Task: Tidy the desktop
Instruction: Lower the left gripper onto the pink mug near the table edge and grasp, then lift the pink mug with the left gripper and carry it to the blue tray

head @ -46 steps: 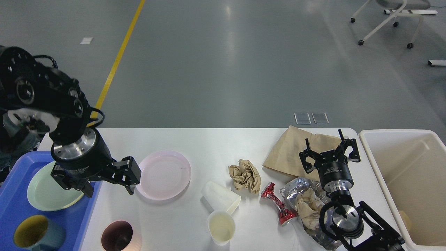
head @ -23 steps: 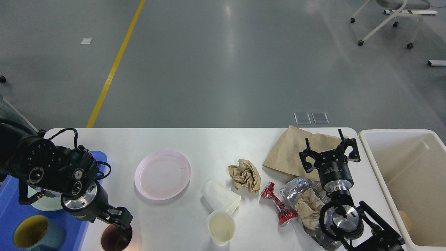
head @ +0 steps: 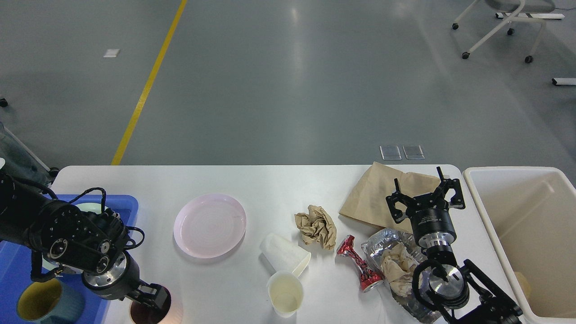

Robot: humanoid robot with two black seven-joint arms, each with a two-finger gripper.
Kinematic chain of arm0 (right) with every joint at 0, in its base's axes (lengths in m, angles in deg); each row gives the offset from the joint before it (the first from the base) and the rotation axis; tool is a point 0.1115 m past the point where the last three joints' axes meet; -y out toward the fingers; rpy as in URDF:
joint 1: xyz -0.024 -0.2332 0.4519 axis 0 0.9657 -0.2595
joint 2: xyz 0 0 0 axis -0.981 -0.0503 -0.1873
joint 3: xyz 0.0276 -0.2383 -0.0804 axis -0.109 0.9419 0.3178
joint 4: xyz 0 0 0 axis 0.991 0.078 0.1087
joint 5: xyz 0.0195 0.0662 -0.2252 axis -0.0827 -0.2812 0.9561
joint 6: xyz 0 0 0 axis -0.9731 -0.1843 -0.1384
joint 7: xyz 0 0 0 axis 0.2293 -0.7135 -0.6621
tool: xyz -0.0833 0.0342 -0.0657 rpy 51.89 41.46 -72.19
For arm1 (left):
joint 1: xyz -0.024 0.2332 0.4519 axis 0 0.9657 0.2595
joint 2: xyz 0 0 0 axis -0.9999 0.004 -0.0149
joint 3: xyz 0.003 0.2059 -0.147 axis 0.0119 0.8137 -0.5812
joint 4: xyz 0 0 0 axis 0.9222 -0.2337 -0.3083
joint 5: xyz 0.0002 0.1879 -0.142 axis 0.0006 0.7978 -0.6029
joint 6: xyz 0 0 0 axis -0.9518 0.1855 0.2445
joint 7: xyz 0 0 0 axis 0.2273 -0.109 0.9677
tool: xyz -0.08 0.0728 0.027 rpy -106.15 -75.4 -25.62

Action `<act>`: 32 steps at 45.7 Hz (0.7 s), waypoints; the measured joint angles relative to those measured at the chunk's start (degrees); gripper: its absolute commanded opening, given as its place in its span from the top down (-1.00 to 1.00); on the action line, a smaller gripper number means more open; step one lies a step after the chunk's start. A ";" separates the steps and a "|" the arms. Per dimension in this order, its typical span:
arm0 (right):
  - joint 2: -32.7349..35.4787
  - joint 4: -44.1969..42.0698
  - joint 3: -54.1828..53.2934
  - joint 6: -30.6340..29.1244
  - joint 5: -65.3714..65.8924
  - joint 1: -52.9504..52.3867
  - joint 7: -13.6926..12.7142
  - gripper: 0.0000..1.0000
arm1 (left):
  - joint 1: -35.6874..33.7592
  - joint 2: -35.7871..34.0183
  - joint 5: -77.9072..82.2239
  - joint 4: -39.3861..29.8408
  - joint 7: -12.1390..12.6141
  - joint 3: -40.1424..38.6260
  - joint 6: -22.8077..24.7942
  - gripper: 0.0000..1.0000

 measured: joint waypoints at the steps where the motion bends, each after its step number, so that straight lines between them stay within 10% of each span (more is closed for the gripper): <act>1: 0.00 0.00 0.00 0.00 0.00 0.00 0.00 -1.00 | 0.30 0.02 0.11 0.20 -0.01 0.00 0.00 0.00; 14: 0.00 0.00 0.00 0.00 0.00 0.00 0.00 -1.00 | 2.69 0.41 -0.68 2.84 0.28 -1.19 0.21 0.89; 32: 0.00 0.00 0.00 0.00 0.00 0.00 0.00 -1.00 | 3.26 0.08 -0.84 3.65 0.00 -1.27 0.94 1.00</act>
